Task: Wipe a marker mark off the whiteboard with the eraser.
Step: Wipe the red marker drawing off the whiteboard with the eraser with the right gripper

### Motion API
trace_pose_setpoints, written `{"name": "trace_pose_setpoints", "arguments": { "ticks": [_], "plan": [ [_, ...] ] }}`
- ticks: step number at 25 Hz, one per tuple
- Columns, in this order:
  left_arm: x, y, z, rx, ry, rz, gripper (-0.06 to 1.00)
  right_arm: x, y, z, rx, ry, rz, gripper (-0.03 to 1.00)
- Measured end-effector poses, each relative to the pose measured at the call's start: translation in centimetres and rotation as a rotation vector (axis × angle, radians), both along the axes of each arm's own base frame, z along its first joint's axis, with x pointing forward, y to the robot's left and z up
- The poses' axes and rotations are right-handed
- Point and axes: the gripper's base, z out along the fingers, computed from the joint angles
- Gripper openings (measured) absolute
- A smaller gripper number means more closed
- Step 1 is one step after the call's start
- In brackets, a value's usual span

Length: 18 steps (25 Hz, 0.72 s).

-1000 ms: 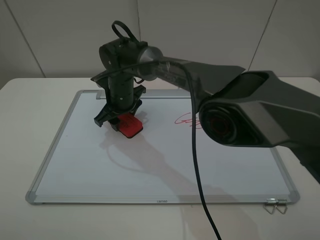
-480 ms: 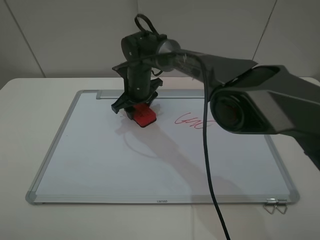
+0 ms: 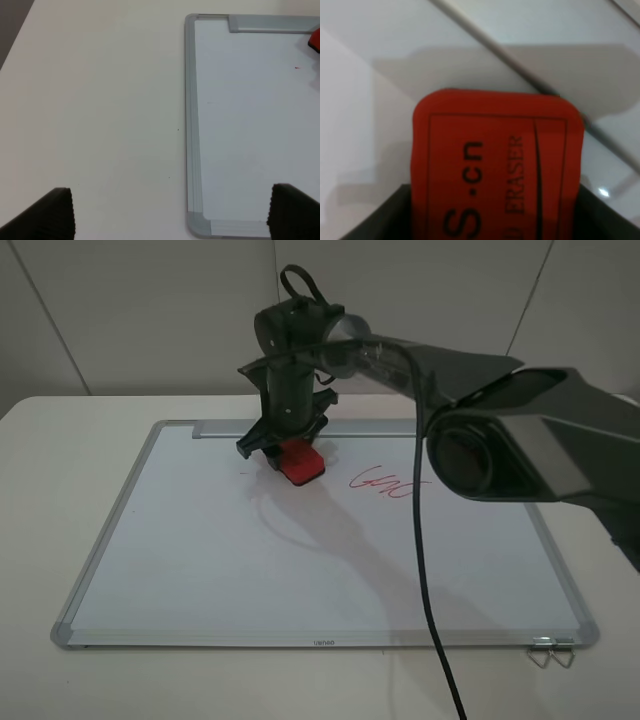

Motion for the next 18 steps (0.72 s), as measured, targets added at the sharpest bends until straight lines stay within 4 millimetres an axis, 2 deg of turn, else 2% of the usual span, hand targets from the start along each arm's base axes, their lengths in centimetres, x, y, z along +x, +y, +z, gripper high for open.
{"name": "trace_pose_setpoints", "arguments": {
  "ticks": [5,9,13,18],
  "plan": [
    [0.0,0.0,0.0,0.000,0.000,0.000,0.77,-3.3,4.0,0.0,0.015,0.013,0.090,0.51],
    [0.0,0.0,0.0,0.000,0.000,0.000,0.77,-5.2,6.0,0.0,0.019,0.017,0.141,0.51],
    [0.0,0.0,0.0,0.000,0.000,0.000,0.77,-6.1,6.8,0.1,0.023,0.020,0.161,0.51],
    [0.0,0.0,0.0,0.000,0.000,0.000,0.77,-5.9,6.3,1.4,0.020,0.020,0.145,0.51]
  ]
}}
